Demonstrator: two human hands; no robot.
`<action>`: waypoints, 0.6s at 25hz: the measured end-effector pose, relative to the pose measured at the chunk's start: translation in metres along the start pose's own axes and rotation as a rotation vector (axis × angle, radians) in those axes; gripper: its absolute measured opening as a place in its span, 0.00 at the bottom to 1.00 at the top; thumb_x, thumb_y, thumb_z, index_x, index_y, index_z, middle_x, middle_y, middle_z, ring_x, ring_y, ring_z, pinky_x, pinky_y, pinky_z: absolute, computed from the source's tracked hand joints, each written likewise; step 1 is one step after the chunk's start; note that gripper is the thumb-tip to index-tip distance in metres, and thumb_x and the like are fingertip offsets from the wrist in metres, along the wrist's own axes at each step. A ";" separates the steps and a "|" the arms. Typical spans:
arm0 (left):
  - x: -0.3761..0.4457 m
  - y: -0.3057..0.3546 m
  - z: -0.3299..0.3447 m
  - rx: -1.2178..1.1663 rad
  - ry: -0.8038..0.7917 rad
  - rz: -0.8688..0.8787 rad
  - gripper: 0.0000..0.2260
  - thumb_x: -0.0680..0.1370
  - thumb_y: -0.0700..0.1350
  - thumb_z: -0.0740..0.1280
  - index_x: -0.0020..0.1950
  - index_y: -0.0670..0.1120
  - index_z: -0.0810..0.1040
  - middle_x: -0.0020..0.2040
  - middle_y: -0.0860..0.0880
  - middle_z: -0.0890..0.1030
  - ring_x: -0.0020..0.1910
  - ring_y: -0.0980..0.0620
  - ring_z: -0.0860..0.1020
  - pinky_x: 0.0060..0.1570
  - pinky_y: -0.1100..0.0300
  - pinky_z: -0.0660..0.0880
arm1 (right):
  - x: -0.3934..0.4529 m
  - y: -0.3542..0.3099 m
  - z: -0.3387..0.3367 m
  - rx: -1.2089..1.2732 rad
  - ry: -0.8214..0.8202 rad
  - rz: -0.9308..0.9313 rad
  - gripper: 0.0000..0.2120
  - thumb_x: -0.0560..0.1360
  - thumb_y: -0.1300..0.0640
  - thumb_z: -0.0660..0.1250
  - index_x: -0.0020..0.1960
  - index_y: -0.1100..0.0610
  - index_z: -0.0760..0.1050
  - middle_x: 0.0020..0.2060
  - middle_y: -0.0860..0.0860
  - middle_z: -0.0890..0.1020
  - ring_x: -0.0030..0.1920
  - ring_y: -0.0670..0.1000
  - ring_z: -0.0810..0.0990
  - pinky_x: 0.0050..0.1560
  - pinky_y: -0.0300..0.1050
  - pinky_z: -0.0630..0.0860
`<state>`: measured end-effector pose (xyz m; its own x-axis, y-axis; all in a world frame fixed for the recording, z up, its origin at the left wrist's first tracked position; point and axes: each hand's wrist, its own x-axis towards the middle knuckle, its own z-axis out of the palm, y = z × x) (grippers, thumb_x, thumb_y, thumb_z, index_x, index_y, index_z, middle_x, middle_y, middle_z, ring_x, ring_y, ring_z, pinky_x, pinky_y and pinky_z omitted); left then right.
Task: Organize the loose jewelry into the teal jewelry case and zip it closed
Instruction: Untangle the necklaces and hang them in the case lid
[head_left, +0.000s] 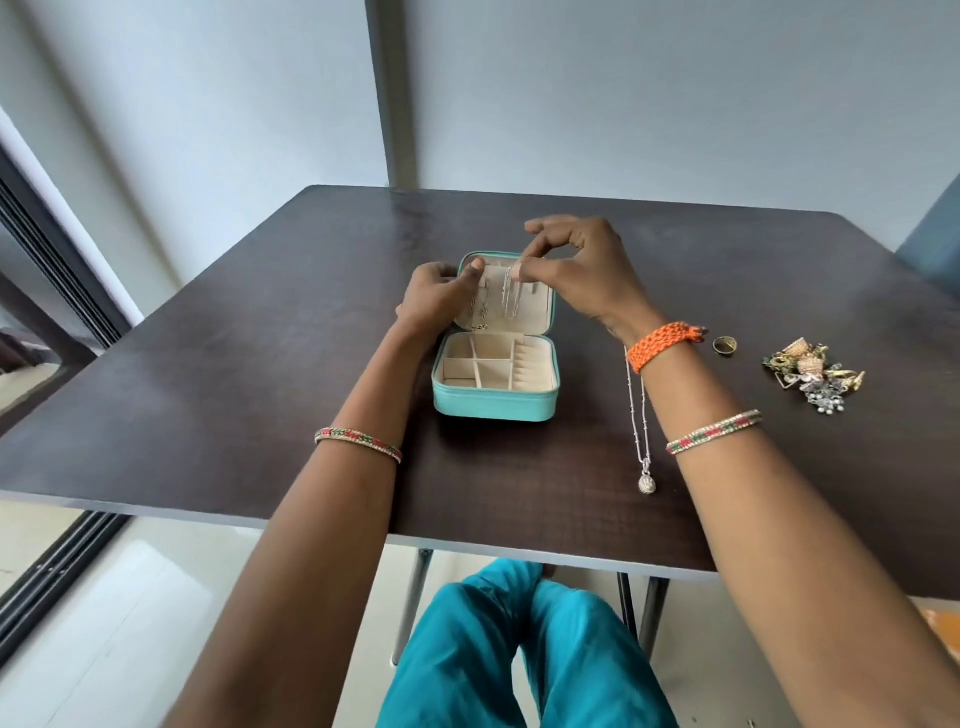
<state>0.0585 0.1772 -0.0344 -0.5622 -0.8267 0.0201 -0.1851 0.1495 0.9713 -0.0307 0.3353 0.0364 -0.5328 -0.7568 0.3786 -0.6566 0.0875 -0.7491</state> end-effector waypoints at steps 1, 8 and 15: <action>-0.009 0.007 0.000 -0.017 0.014 -0.006 0.28 0.60 0.70 0.65 0.37 0.46 0.80 0.34 0.51 0.81 0.40 0.44 0.80 0.59 0.41 0.73 | 0.000 0.000 -0.001 0.043 -0.002 -0.013 0.07 0.63 0.57 0.73 0.29 0.47 0.80 0.49 0.45 0.82 0.58 0.43 0.76 0.64 0.50 0.67; -0.025 0.027 0.008 -0.249 -0.006 0.159 0.14 0.80 0.49 0.62 0.40 0.42 0.74 0.33 0.46 0.72 0.30 0.53 0.70 0.32 0.60 0.68 | 0.001 -0.001 0.002 0.040 0.033 -0.104 0.08 0.63 0.56 0.73 0.29 0.44 0.78 0.50 0.45 0.82 0.58 0.44 0.75 0.61 0.44 0.66; -0.027 0.027 0.011 -0.254 0.020 0.206 0.15 0.81 0.47 0.61 0.35 0.45 0.72 0.31 0.49 0.72 0.25 0.61 0.69 0.26 0.65 0.68 | 0.000 0.016 0.000 -0.337 0.128 -0.161 0.02 0.67 0.54 0.74 0.36 0.49 0.82 0.54 0.46 0.80 0.62 0.50 0.69 0.53 0.43 0.55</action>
<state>0.0597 0.2094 -0.0114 -0.5502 -0.8043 0.2245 0.1392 0.1767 0.9744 -0.0414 0.3365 0.0247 -0.4567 -0.6935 0.5572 -0.8645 0.1982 -0.4619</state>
